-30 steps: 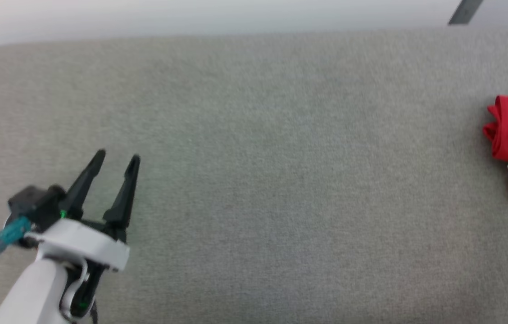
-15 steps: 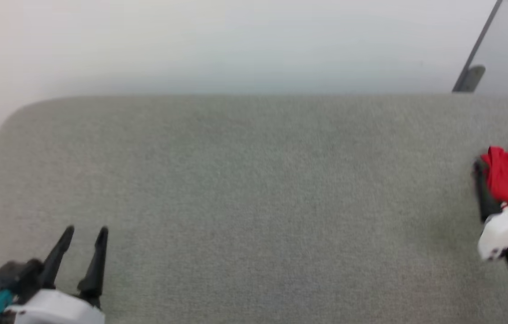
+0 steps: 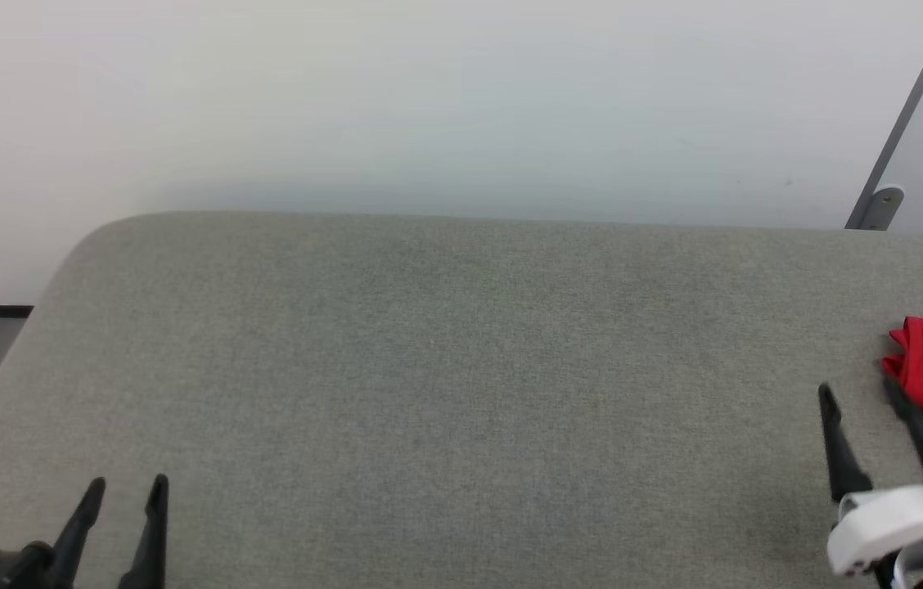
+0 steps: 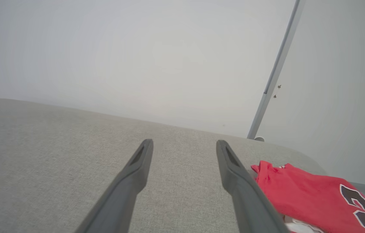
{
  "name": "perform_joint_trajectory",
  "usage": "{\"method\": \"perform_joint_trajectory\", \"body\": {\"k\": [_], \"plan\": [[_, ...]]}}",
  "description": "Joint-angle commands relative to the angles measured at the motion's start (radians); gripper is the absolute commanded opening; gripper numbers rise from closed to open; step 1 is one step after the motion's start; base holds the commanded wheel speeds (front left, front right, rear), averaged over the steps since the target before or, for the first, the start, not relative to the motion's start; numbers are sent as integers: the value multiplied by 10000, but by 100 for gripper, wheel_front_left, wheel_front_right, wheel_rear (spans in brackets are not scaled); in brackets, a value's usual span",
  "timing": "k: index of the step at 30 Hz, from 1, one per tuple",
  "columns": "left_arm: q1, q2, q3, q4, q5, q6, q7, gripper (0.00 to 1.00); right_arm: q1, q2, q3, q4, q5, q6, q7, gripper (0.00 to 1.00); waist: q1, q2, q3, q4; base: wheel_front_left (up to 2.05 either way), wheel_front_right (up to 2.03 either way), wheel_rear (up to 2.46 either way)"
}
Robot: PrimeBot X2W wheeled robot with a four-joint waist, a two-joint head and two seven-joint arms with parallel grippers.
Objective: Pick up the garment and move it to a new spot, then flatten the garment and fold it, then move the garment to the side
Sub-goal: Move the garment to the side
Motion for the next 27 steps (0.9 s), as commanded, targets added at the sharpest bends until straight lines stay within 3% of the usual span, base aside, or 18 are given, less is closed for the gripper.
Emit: {"method": "perform_joint_trajectory", "body": {"k": [1,15,27], "plan": [[104,-31,88,-19,85,-33,-3,100,320,142,-47,-167,-81,-21,-37,100,0,-1,-19,7,0,0,0],[269,-279,504,-142,275,-35,-5,100,1697,797,-137,-1509,-103,-21,-42,100,0,-1,-68,-137,0,0,0],[330,-321,467,-153,249,-36,-3,100,2104,981,-75,-1797,-103,-21,-41,100,0,-1,-54,-230,0,0,0]]}}
